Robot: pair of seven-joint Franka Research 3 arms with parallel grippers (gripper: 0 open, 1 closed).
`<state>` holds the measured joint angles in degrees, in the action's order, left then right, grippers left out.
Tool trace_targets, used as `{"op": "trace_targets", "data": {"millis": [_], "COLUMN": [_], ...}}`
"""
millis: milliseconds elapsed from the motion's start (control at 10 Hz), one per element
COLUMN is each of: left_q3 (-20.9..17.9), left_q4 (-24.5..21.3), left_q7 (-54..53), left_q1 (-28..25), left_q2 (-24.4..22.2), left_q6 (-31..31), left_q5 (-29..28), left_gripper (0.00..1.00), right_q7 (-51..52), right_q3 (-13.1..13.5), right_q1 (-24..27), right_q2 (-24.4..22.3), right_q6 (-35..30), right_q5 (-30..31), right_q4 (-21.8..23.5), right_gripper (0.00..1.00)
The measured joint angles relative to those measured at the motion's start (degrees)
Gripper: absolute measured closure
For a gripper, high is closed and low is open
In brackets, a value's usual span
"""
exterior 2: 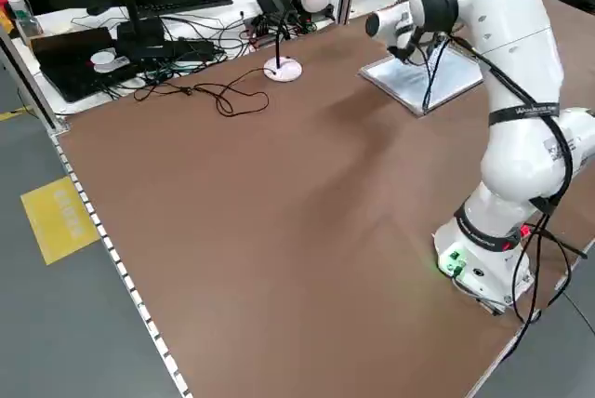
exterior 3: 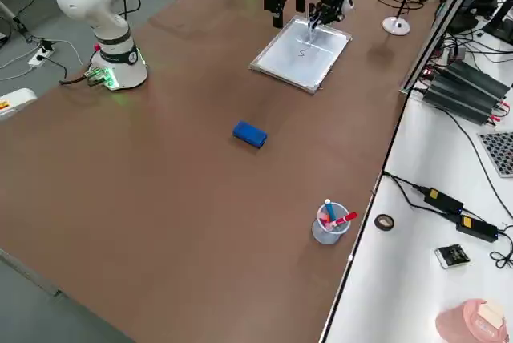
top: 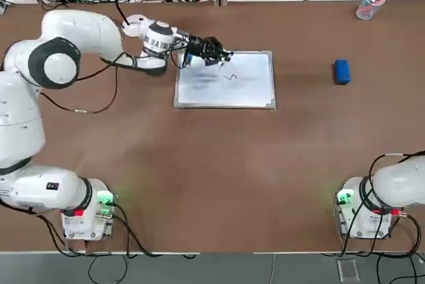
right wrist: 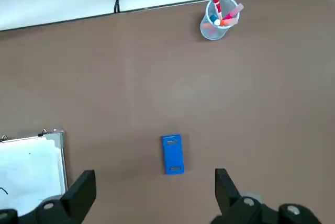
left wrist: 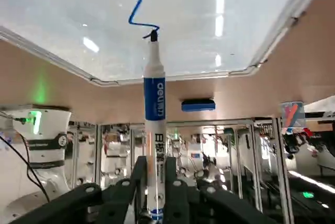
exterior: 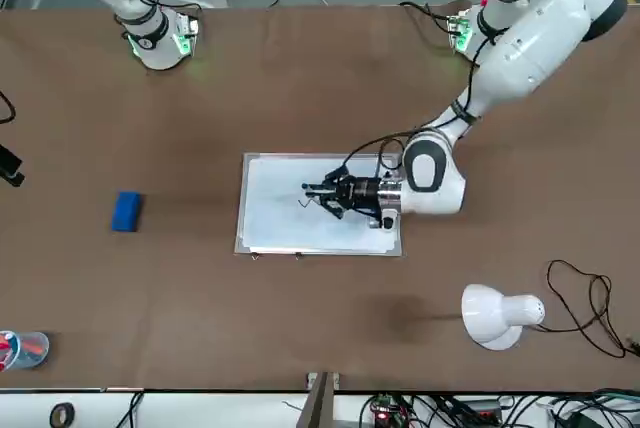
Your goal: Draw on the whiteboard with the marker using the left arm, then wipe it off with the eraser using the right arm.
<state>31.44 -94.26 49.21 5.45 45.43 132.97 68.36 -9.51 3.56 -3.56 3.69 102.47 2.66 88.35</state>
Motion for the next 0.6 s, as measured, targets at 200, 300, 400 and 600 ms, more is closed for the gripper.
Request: {"op": "trace_targets", "data": {"millis": [200, 300, 400, 600], "left_q3": [-0.06, -0.1, -0.11, -0.08], "left_q4": [-0.02, -0.03, -0.03, 0.0], "left_q7": [2.84, 3.78, 4.4, 4.51], "left_q1": [-2.33, -3.9, -5.7, -8.91], "left_q2": [-2.56, -3.56, -4.54, -6.67], "left_q6": [-2.53, -5.04, -8.2, -15.62], "left_q5": [-11.46, -18.09, -25.57, -39.69], "left_gripper": [0.82, 0.82, 0.82, 0.82], "right_q7": [0.86, 2.34, 4.5, 9.28], "right_q3": [-0.21, -0.49, -1.1, -3.32], "right_q1": [0.08, 0.36, 1.17, 4.22], "right_q2": [0.05, 0.06, 0.08, 0.34], "right_q6": [0.01, 0.01, -0.11, -0.54], "right_q5": [0.0, 0.0, 0.01, 0.01], "right_q4": [0.77, 1.13, 1.4, 1.71], "right_gripper": [0.0, 0.0, 0.0, 0.0]}}
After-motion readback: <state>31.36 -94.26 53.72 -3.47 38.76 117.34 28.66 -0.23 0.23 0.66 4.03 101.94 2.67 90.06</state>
